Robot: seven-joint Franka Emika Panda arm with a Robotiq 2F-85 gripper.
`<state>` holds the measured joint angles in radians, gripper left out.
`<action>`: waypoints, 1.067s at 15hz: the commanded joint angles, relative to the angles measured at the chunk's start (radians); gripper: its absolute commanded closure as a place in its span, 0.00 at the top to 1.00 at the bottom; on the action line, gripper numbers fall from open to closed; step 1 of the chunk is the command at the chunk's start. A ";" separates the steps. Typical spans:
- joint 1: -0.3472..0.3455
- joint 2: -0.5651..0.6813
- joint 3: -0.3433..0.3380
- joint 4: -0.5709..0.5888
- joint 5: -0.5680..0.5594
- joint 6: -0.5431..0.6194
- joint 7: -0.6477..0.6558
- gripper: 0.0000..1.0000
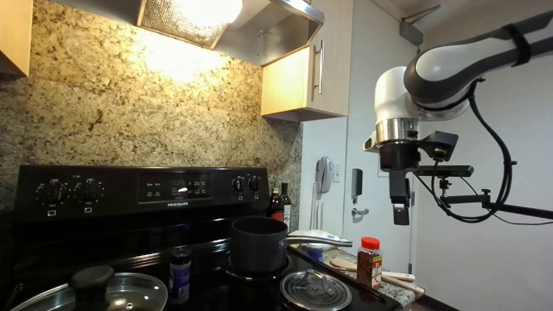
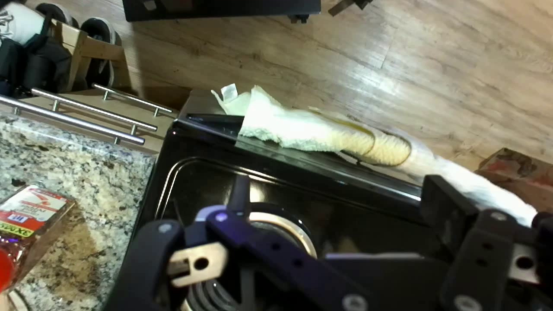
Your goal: Cover the grey pot with the pot on the stove
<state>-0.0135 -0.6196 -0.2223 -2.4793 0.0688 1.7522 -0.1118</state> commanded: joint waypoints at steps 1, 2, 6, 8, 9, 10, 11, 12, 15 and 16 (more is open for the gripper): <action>-0.029 0.165 0.064 0.087 0.045 0.091 0.107 1.00; -0.030 0.205 0.077 0.106 0.047 0.113 0.138 1.00; -0.041 0.355 0.126 0.172 0.018 0.220 0.288 1.00; -0.048 0.419 0.144 0.179 0.005 0.299 0.359 1.00; -0.048 0.454 0.152 0.183 -0.003 0.334 0.387 1.00; -0.050 0.486 0.159 0.183 -0.016 0.378 0.419 1.00; -0.048 0.515 0.163 0.184 -0.026 0.413 0.445 1.00; -0.047 0.544 0.165 0.185 -0.043 0.449 0.472 1.00; -0.042 0.609 0.164 0.189 -0.097 0.528 0.547 1.00; -0.039 0.624 0.162 0.191 -0.113 0.547 0.572 1.00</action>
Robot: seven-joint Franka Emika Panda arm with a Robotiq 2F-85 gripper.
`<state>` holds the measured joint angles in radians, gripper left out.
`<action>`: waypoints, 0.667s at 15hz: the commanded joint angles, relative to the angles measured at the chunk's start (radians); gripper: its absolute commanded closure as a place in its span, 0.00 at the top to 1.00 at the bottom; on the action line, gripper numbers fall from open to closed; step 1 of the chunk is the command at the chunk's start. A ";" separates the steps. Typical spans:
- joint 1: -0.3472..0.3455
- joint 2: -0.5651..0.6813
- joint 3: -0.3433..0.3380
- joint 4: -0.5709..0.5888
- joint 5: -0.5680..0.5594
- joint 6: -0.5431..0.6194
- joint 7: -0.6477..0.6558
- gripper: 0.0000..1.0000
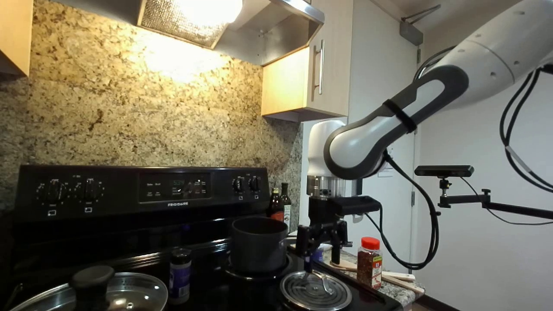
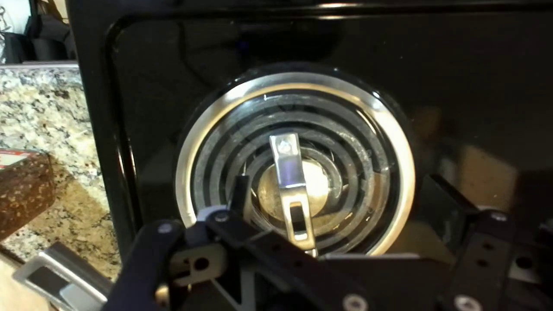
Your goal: Cover the grey pot with the pot on the stove
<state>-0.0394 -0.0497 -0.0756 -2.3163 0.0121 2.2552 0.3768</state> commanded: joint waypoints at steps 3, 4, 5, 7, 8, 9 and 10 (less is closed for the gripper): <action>-0.006 0.087 0.007 0.037 -0.107 0.077 0.141 1.00; -0.004 0.094 0.006 0.040 -0.109 0.083 0.141 1.00; -0.003 0.100 0.004 0.045 -0.114 0.090 0.146 1.00; -0.001 0.109 0.003 0.049 -0.107 0.115 0.129 0.98; -0.001 0.113 0.003 0.050 -0.100 0.129 0.111 0.98; -0.001 0.116 0.003 0.050 -0.098 0.150 0.085 1.00; -0.001 0.119 0.003 0.049 -0.092 0.166 0.067 1.00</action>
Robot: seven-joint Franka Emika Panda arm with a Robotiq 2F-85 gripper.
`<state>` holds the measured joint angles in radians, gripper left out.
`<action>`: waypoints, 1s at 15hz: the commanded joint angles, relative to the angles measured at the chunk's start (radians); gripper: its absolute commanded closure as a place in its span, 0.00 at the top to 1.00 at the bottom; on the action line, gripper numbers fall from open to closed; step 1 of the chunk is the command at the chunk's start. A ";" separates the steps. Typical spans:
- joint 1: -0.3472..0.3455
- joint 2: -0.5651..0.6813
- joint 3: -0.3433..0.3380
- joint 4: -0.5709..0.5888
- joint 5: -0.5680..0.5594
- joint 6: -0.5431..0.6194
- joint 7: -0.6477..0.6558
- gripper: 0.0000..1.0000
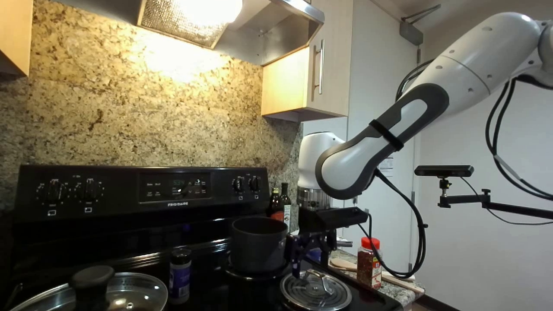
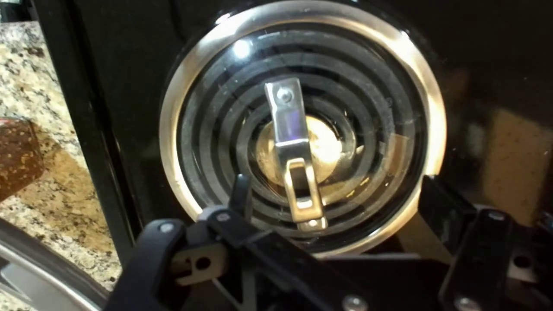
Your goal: Cover the grey pot with the pot on the stove
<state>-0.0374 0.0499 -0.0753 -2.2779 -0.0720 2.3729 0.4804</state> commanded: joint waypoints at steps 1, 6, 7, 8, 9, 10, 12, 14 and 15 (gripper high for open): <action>-0.002 0.022 0.003 0.011 -0.001 0.059 -0.048 1.00; -0.001 0.026 0.004 0.009 0.020 0.080 -0.061 1.00; -0.001 0.026 0.005 0.009 0.027 0.082 -0.065 1.00; -0.001 0.026 0.007 0.008 0.046 0.083 -0.077 1.00; -0.001 0.026 0.008 0.008 0.055 0.081 -0.081 1.00; -0.001 0.026 0.008 0.008 0.063 0.085 -0.083 1.00; 0.000 0.027 0.007 0.009 0.055 0.085 -0.066 1.00; 0.000 0.027 0.007 0.010 0.055 0.078 -0.061 1.00; 0.000 0.027 0.006 0.010 0.047 0.074 -0.061 1.00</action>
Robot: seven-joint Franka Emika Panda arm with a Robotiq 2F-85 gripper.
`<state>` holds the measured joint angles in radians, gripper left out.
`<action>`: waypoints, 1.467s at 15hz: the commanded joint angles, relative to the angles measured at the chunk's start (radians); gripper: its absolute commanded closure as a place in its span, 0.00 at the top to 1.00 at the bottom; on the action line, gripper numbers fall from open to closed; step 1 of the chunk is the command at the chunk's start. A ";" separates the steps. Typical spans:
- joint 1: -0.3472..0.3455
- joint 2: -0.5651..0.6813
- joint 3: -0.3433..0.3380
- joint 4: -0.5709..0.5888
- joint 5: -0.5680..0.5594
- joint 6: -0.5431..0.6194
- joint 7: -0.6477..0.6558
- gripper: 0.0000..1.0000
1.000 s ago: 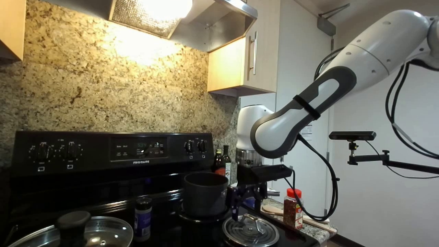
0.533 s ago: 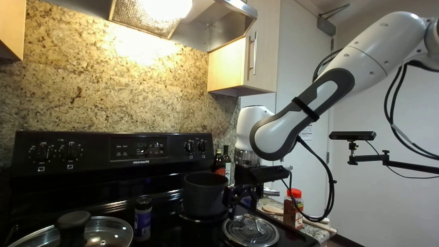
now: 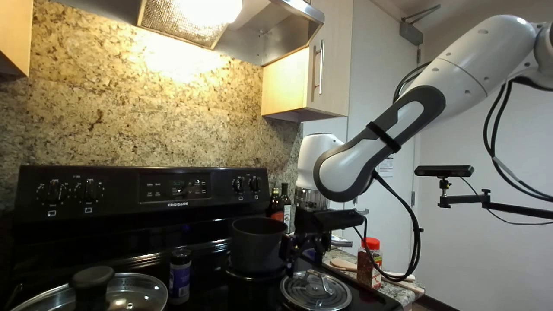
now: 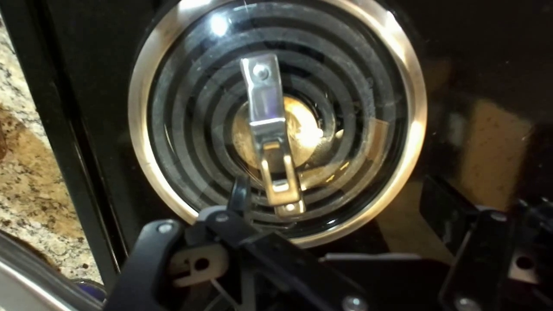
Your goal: Cover the grey pot with the pot on the stove
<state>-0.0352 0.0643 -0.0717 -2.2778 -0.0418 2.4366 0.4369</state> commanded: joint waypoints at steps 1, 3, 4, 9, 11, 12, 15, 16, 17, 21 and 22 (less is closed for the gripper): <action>-0.001 0.013 -0.001 0.012 -0.009 0.003 0.002 1.00; -0.001 0.013 -0.003 0.013 -0.024 -0.004 0.014 1.00; 0.000 0.014 -0.004 0.013 -0.026 -0.008 0.015 1.00; -0.001 0.006 0.000 0.002 0.001 -0.003 -0.018 1.00; -0.001 0.006 0.001 0.002 0.001 -0.003 -0.019 1.00; 0.000 0.006 -0.001 0.000 -0.010 0.008 -0.003 1.00; 0.001 0.006 -0.003 -0.002 -0.012 0.016 0.022 1.00; 0.001 0.006 -0.004 -0.002 -0.011 0.016 0.025 1.00; 0.004 -0.131 -0.004 -0.053 -0.030 -0.060 0.034 1.00; -0.019 -0.192 0.001 -0.062 -0.041 -0.109 0.051 1.00; -0.026 -0.213 0.000 -0.069 -0.022 -0.130 0.032 1.00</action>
<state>-0.0386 -0.0594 -0.0767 -2.2979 -0.0521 2.3507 0.4473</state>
